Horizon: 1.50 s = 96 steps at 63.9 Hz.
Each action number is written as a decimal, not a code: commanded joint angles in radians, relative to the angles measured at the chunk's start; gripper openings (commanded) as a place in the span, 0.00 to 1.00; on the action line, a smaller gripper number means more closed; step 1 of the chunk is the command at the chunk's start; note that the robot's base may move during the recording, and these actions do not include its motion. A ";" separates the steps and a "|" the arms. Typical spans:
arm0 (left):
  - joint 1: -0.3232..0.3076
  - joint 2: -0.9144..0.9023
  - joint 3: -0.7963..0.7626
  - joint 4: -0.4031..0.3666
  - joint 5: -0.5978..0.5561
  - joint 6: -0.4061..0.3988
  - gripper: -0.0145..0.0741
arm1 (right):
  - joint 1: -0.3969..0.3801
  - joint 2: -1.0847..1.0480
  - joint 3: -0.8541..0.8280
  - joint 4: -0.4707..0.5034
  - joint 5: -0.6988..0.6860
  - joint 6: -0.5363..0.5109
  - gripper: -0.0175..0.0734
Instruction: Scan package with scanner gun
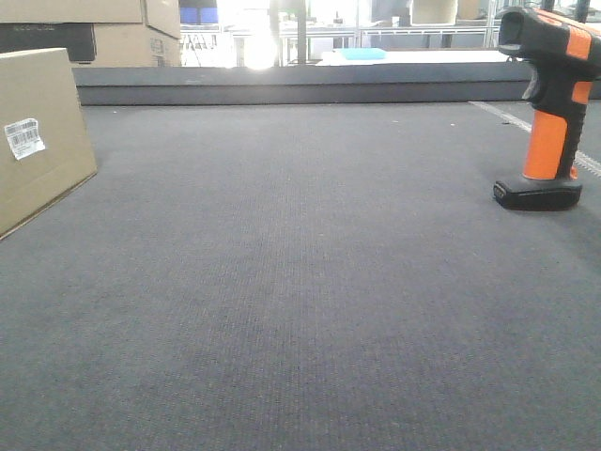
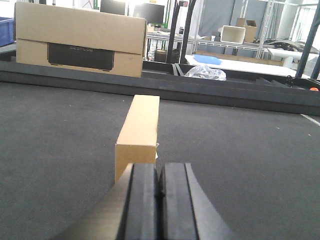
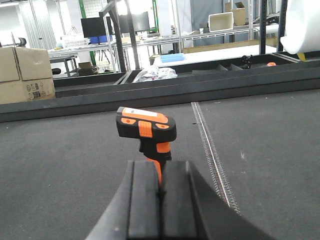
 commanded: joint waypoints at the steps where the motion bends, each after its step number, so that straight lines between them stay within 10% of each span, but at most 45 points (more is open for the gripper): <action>1: 0.000 -0.005 0.000 0.000 -0.013 -0.005 0.04 | -0.002 -0.004 -0.009 0.003 -0.022 -0.010 0.01; 21: 0.000 -0.005 0.000 0.000 -0.013 -0.005 0.04 | -0.002 -0.004 0.003 0.002 -0.025 -0.015 0.01; 31: 0.000 -0.005 0.000 0.000 -0.013 -0.005 0.04 | -0.002 -0.004 0.101 0.207 -0.173 -0.420 0.01; 61: 0.000 -0.005 0.000 0.000 -0.013 -0.005 0.04 | 0.019 -0.004 0.359 0.111 -0.440 -0.221 0.01; 96: 0.000 -0.005 0.000 0.000 -0.013 -0.005 0.04 | 0.019 -0.004 0.359 0.103 -0.394 -0.220 0.01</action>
